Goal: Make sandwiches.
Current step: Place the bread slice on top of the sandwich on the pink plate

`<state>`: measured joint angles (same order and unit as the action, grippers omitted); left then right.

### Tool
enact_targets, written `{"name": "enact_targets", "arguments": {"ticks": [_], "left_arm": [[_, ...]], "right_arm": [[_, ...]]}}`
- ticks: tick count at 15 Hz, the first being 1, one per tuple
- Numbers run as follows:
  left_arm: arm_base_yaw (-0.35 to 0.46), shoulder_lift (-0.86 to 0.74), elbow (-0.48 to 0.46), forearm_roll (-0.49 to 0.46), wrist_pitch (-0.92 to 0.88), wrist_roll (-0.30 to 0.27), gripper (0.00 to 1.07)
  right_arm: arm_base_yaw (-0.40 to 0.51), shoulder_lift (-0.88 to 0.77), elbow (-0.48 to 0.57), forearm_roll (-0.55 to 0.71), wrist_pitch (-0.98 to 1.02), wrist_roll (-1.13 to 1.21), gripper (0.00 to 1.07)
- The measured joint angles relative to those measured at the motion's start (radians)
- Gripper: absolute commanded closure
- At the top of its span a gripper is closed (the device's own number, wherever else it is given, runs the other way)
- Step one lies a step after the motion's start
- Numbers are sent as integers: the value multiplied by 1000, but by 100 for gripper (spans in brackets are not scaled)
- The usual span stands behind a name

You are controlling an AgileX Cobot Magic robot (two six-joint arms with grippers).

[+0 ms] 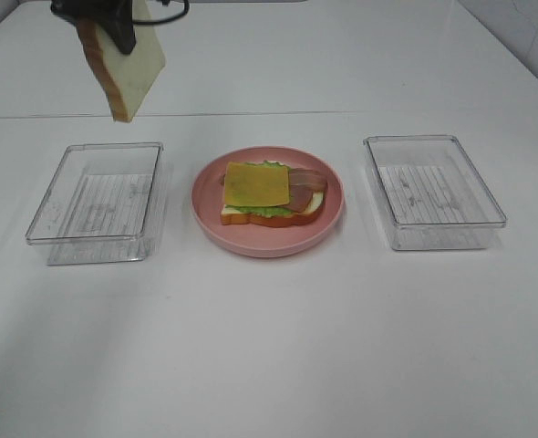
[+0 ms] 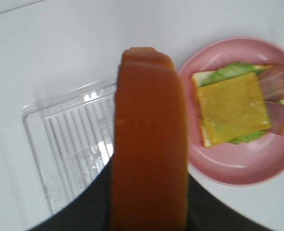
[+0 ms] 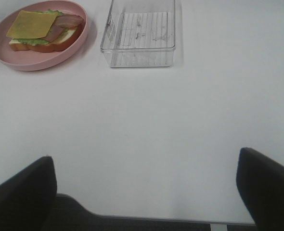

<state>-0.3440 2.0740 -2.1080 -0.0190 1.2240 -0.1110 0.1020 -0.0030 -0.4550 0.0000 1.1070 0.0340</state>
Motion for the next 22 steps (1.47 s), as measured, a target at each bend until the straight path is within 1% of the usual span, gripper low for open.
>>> {"name": "enact_targets", "arguments": {"ticks": [1,2,4,5,6,7,8,9,10,11,12,13,15,17,19,21,22], "left_arm": [[0,-28,-2,-73,0,34,107],[0,-32,-3,-108,1,55,107],[0,-16,-3,-310,-52,111,107],[0,1,5,-428,-116,124,107],[0,6,29,-491,-166,128,107],[0,6,54,-528,-186,134,107],[0,6,112,-600,-231,161,107],[0,8,228,-731,-318,240,107],[0,16,308,-822,-378,311,107],[0,22,340,-855,-400,350,107],[0,43,369,-920,-434,417,107],[0,87,376,-998,-460,482,107],[0,151,378,-1064,-470,505,107],[0,191,378,-1075,-460,506,107],[0,240,373,-1105,-442,506,107],[0,264,344,-1113,-429,506,107],[0,282,320,-1115,-425,497,107]], "right_arm": [[0,0,0,0,0,0,11],[0,0,0,0,0,0,11],[0,0,0,0,0,0,11],[0,0,0,0,0,0,11],[0,0,0,0,0,0,11],[0,0,0,0,0,0,11],[0,0,0,0,0,0,11],[0,0,0,0,0,0,11],[0,0,0,0,0,0,11],[0,0,0,0,0,0,11],[0,0,0,0,0,0,11],[0,0,0,0,0,0,11],[0,0,0,0,0,0,11],[0,0,0,0,0,0,11],[0,0,0,0,0,0,11],[0,0,0,0,0,0,11],[0,0,0,0,0,0,11]]}}
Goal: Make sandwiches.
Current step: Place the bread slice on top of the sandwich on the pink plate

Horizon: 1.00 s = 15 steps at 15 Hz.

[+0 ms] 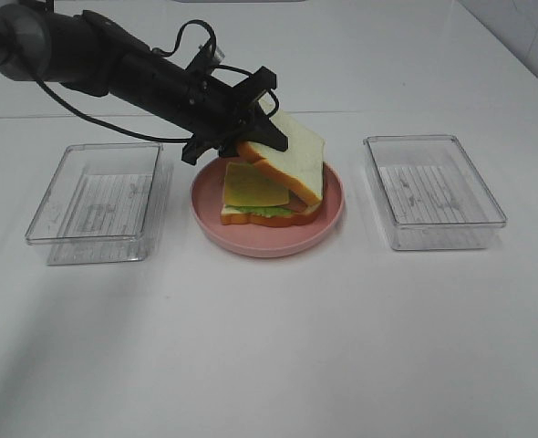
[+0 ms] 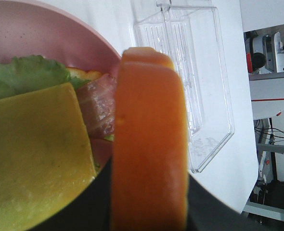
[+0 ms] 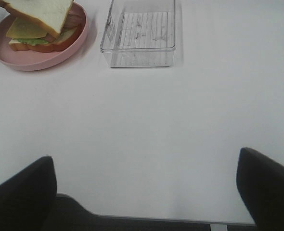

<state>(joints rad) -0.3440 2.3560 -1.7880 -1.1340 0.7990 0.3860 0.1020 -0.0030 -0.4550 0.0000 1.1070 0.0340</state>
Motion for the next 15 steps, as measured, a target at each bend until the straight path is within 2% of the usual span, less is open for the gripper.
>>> {"name": "enact_targets", "arguments": {"ticks": [3,7,8,9,10,11,13,14,15], "left_arm": [[0,21,-2,27,1,-34,107],[0,33,-2,27,-6,-41,104],[0,33,-2,27,-9,-41,92],[0,33,-2,27,-12,-42,72],[-1,33,-2,29,-17,-42,39],[-1,31,-2,35,-19,-42,28],[-1,13,-9,63,-13,-43,26],[-1,-6,-25,106,-2,-66,25],[-1,-40,-46,239,13,-147,25]], "right_arm": [[0,0,0,0,0,0,11],[0,0,0,0,0,0,11],[0,0,0,0,0,0,11],[0,0,0,0,0,0,11],[0,0,0,0,0,0,11],[0,0,0,0,0,0,11],[0,0,0,0,0,0,11],[0,0,0,0,0,0,11],[0,0,0,0,0,0,11]]}}
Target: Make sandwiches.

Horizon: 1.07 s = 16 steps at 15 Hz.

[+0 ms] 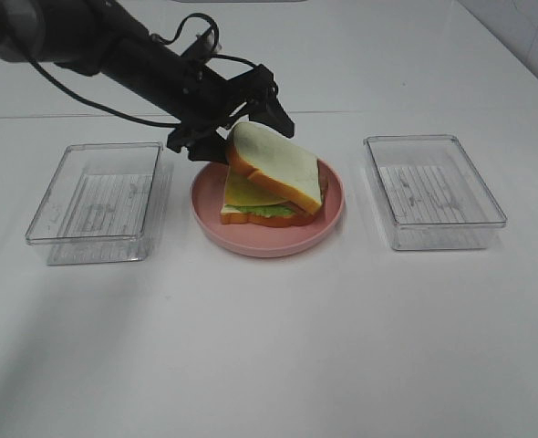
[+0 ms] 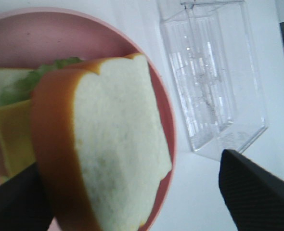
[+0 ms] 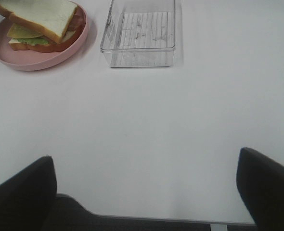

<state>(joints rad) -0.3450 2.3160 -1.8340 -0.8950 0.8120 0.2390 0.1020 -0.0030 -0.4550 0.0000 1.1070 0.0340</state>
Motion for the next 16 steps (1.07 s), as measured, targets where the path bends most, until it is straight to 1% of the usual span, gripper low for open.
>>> {"name": "enact_targets", "arguments": {"ticks": [1,2,3,4,5,6,7,8,9,10,12,13,14,15,16], "left_arm": [[0,-25,-23,137,33,-100,25],[0,-33,-38,198,58,-153,25],[0,-49,-77,356,123,-252,25],[0,-51,-141,543,217,-339,25],[0,-51,-195,642,290,-363,25],[0,-55,-248,723,362,-369,23],[0,-58,-278,756,378,-370,19],[-1,-67,-329,837,389,-371,16],[13,-92,-360,911,391,-373,16],[43,-108,-367,919,394,-372,16],[116,-112,-367,901,397,-362,17],[245,-108,-367,816,399,-326,17],[270,-108,-367,797,400,-316,17],[319,-108,-365,758,400,-289,17],[332,-113,-359,745,400,-281,17]], "right_arm": [[0,0,0,0,0,0,11],[0,0,0,0,0,0,11],[0,0,0,0,0,0,11],[0,0,0,0,0,0,11],[0,0,0,0,0,0,11],[0,0,0,0,0,0,11],[0,0,0,0,0,0,11],[0,0,0,0,0,0,11],[0,0,0,0,0,0,11],[0,0,0,0,0,0,11],[0,0,0,0,0,0,11],[0,0,0,0,0,0,11],[0,0,0,0,0,0,11],[0,0,0,0,0,0,11],[0,0,0,0,0,0,11]]}}
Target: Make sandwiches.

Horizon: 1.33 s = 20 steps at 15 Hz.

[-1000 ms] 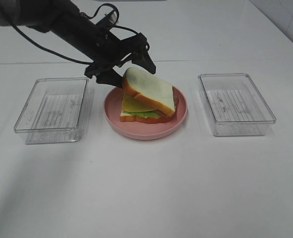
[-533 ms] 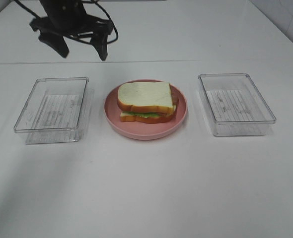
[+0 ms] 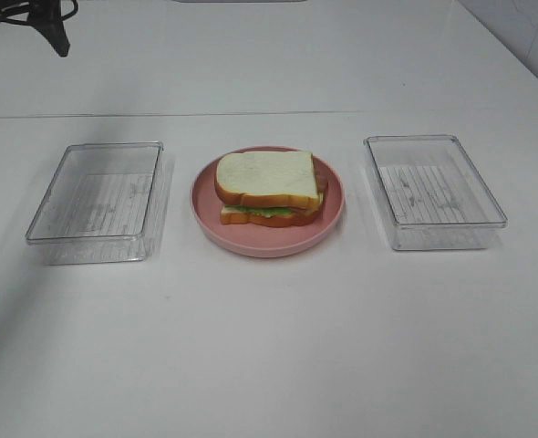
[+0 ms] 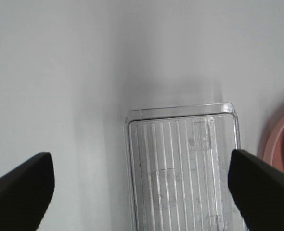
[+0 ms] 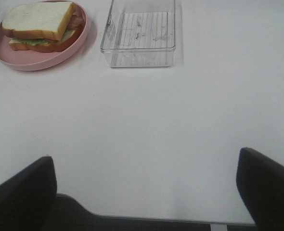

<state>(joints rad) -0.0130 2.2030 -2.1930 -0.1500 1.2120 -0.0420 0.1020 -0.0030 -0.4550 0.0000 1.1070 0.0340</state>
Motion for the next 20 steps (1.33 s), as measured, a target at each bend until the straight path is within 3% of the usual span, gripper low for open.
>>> {"name": "enact_targets", "arguments": {"ticks": [4,5,8,9,11,12,14,16,20], "left_arm": [[6,-184,295,-5,-3,18,17],[-3,-368,531,20,-4,25,17],[-3,-626,810,56,1,25,17],[-3,-898,1036,73,-5,25,17],[-3,-1108,1182,75,-15,25,17],[-3,-1330,1290,82,-28,25,17],[-3,-1518,1373,94,-37,25,17],[-3,-1844,1497,133,-37,25,17],[-3,-2172,1611,170,-37,25,17]], "right_arm": [[0,0,0,0,0,0,11],[0,0,0,0,0,0,11],[0,0,0,0,0,0,11],[0,0,0,0,0,0,11],[0,0,0,0,0,0,11],[0,0,0,0,0,0,11],[0,0,0,0,0,0,11],[0,0,0,0,0,0,11],[0,0,0,0,0,0,11]]}}
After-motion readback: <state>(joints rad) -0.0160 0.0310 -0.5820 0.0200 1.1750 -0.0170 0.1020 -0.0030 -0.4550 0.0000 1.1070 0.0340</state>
